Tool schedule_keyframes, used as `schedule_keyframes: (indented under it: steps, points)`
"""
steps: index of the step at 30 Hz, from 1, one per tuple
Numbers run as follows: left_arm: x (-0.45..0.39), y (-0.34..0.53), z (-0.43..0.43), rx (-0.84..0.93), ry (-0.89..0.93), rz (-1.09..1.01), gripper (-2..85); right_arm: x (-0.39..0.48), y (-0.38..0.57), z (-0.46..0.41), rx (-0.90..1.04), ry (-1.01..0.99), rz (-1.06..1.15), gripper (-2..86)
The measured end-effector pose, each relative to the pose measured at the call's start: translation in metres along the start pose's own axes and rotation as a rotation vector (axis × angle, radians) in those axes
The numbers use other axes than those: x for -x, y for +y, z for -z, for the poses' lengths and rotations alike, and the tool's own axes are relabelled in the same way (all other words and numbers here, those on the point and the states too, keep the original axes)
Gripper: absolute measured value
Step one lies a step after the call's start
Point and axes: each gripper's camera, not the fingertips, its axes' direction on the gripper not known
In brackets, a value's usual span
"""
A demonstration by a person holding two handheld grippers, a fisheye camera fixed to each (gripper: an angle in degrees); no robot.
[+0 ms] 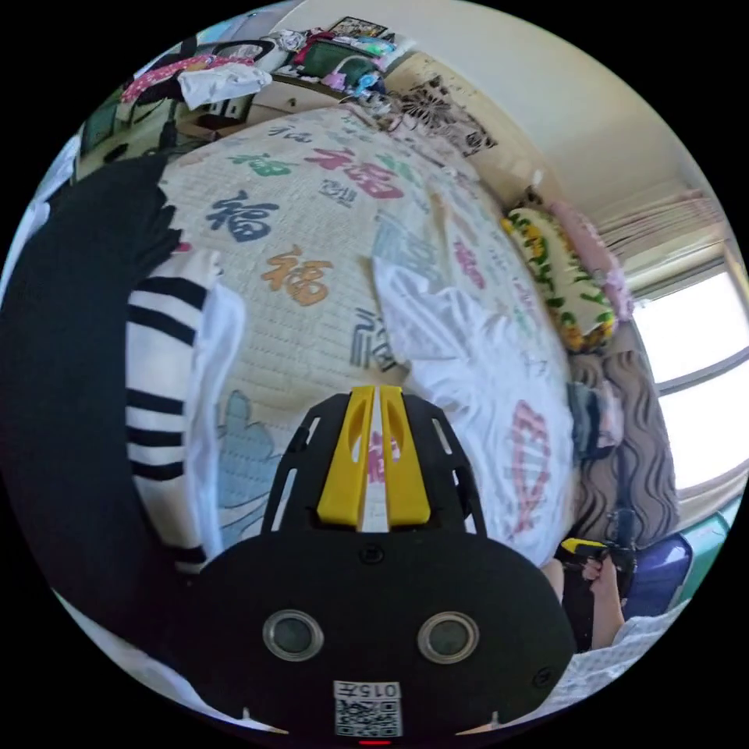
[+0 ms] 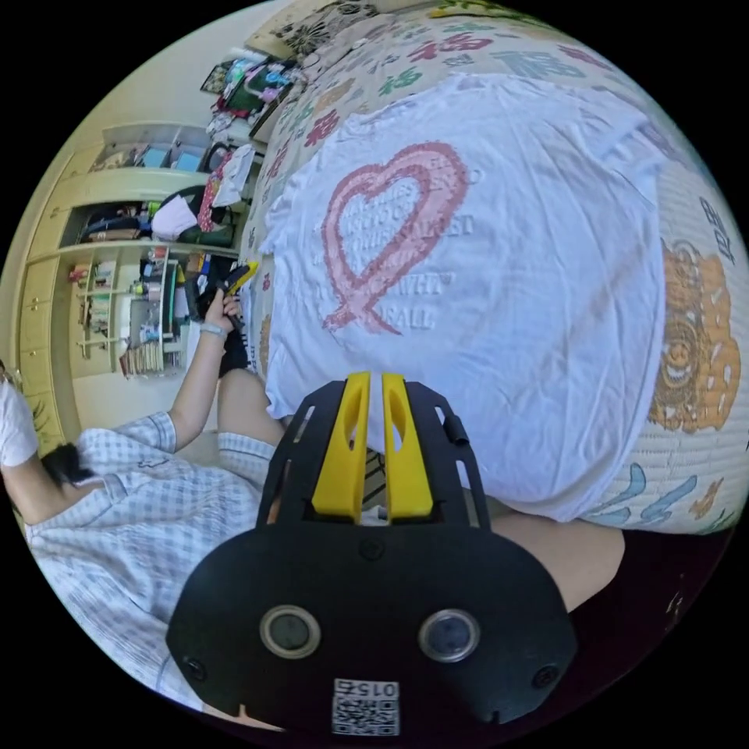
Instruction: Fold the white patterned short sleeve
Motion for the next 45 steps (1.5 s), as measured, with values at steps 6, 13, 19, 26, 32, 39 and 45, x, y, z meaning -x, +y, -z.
schedule_keyframes:
  steps: [6,13,19,26,32,39,45]
  points:
    - [-0.073,0.014,-0.046,-0.005,0.031,-0.129,3.6,-0.072,0.022,0.090,-0.336,-0.052,-0.149,3.5]
    - [-0.329,0.024,-0.204,0.223,0.197,-0.695,7.2,-0.176,0.023,0.180,-0.648,-0.129,-0.286,5.4]
    - [-0.526,0.060,-0.381,0.381,0.214,-0.940,8.3,-0.231,-0.022,0.217,-0.594,-0.214,-0.272,7.2]
    - [-0.658,0.119,-0.575,0.548,0.087,-1.010,9.1,-0.249,-0.027,0.249,-0.549,-0.291,-0.196,1.2]
    - [-0.674,0.151,-0.651,0.528,-0.017,-1.043,0.7,-0.256,0.059,0.282,-0.778,-0.293,-0.235,0.2]
    - [-0.646,0.147,-0.684,0.459,0.064,-0.857,6.9,-0.278,0.093,0.287,-0.845,-0.483,-0.298,0.2]
    - [-0.684,0.161,-0.734,0.475,0.091,-0.952,12.9,-0.272,0.105,0.322,-0.819,-0.415,-0.191,0.2]
